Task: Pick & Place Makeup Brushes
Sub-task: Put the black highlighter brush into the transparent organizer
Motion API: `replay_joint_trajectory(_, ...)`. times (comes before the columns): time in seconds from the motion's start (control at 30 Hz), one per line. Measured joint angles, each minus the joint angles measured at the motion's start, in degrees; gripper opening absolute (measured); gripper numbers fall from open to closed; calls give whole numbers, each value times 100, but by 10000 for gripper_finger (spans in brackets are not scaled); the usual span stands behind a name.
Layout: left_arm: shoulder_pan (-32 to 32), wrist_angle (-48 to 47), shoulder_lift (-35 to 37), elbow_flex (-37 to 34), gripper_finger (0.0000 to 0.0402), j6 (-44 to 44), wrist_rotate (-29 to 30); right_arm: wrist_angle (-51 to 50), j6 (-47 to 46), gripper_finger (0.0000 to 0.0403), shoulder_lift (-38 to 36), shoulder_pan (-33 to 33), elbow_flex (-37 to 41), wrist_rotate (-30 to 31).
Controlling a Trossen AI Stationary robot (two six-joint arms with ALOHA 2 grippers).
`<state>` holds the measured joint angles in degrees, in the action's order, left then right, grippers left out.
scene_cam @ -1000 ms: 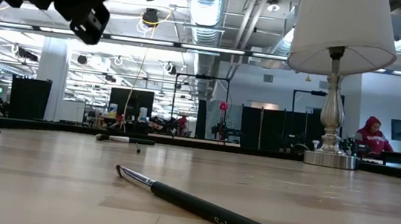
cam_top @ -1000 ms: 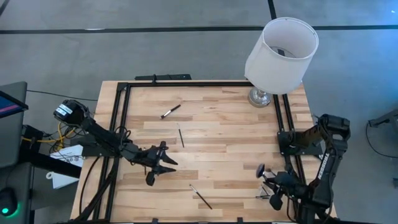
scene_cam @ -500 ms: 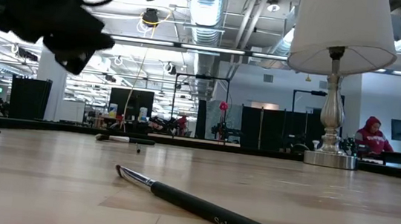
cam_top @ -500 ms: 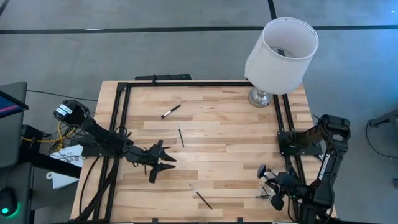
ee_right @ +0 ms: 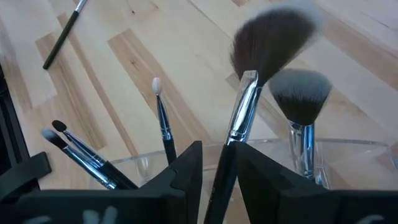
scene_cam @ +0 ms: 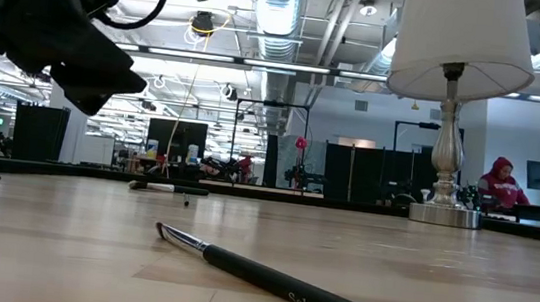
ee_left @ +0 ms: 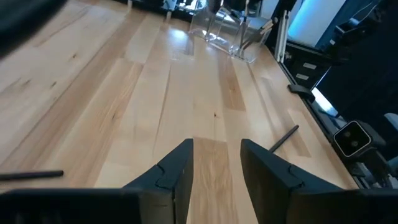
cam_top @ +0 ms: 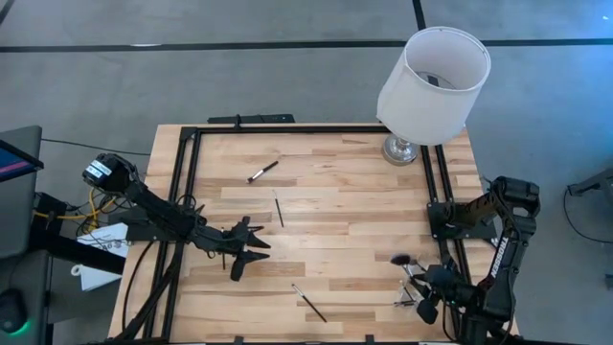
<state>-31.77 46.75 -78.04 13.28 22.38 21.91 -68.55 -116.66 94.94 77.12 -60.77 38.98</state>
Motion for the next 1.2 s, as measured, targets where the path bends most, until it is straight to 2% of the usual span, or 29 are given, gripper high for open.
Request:
replay_joint_trajectory(0.2, 0, -256, 0, 2, 129, 191, 20, 26, -7, 93, 0, 0, 0, -65)
replay_joint_trajectory(0.37, 0, -269, 0, 2, 129, 206, 57, 95, -46, 85, 0, 0, 0, -557)
replay_joint_trajectory(0.5, 0, -276, 0, 2, 129, 210, 57, 304, -50, 65, 0, 0, -1, -945)
replay_joint_trajectory(0.77, 0, -280, 0, 4, 126, 208, 57, 292, 165, 5, 0, -164, 0, -1110)
replay_joint_trajectory(0.93, 0, -280, 0, 4, 126, 211, 57, 306, 449, 10, 0, -396, 0, -1137)
replay_joint_trajectory(1.2, 0, -283, 0, 4, 126, 211, 57, 313, 565, 2, 0, -514, -13, -1741)
